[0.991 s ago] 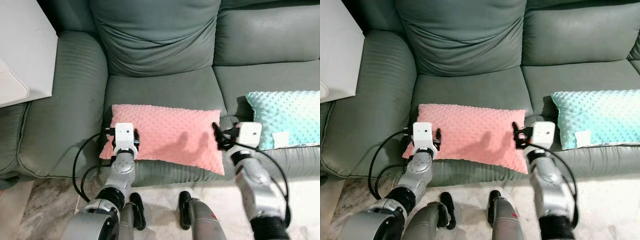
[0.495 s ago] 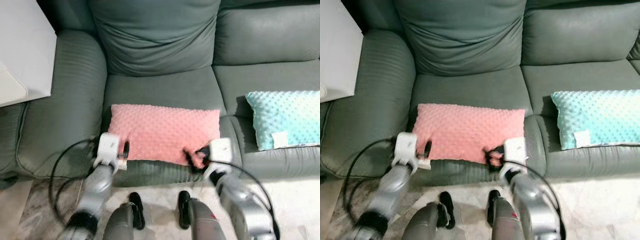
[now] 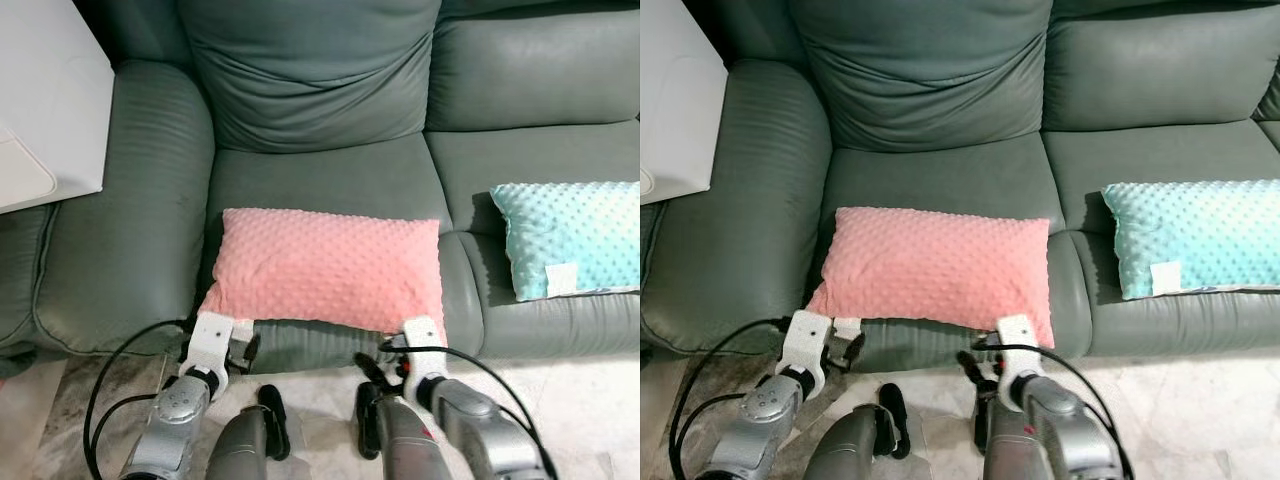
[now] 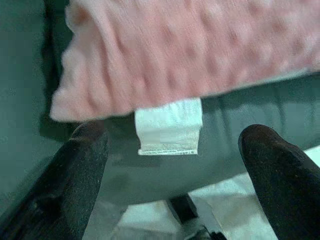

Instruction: Move the pillow to the sofa

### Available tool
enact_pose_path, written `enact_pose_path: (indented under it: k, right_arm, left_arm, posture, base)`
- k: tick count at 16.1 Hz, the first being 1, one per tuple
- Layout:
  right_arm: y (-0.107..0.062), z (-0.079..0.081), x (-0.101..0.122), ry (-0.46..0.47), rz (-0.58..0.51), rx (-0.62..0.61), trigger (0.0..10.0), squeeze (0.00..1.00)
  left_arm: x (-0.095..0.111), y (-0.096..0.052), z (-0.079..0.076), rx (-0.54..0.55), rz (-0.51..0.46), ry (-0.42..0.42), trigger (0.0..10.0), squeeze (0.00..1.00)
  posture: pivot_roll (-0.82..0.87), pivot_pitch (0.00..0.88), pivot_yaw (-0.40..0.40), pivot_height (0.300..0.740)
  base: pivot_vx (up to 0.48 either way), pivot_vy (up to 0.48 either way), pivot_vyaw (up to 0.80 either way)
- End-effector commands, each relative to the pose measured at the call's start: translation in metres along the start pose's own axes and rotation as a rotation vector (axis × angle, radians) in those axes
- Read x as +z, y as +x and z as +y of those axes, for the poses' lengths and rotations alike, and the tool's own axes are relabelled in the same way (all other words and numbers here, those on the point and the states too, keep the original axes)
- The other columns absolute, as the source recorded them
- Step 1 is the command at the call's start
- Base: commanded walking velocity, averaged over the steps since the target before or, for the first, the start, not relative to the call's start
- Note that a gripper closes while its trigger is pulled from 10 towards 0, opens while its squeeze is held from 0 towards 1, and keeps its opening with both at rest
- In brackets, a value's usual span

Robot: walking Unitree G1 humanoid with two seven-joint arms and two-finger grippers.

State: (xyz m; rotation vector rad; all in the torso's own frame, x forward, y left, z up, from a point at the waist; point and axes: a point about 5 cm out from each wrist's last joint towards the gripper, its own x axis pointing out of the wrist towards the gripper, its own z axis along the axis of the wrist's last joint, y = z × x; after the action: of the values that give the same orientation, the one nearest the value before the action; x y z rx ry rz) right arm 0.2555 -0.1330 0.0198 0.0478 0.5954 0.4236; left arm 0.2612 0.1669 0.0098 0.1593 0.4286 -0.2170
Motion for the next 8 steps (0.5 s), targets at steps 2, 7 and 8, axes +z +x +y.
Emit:
enact_pose_path:
  k: [2,7,8]
  right_arm:
    - [0.003,-0.006,-0.015,-0.038,0.013,0.037,10.0,1.0]
    - [0.005,-0.035,-0.026,0.038,-0.013,-0.084,10.0,1.0]
    - [0.004,-0.037,-0.028,0.035,-0.016,-0.093,10.0,1.0]
  left_arm:
    - [-0.014,-0.002,-0.013,-0.053,0.073,0.007,10.0,1.0]
    - [0.006,0.016,-0.035,-0.094,0.063,-0.013,10.0,1.0]
    - [0.012,0.02,-0.039,-0.102,0.054,-0.014,10.0,1.0]
  posture:
    - [-0.14,0.385,0.029,0.74]
    - [-0.15,0.398,0.029,0.74]
    - [-0.15,0.402,0.032,0.74]
  base:
    - [0.0,0.0,0.0]
    - [0.0,0.0,0.0]
    - [0.0,0.0,0.0]
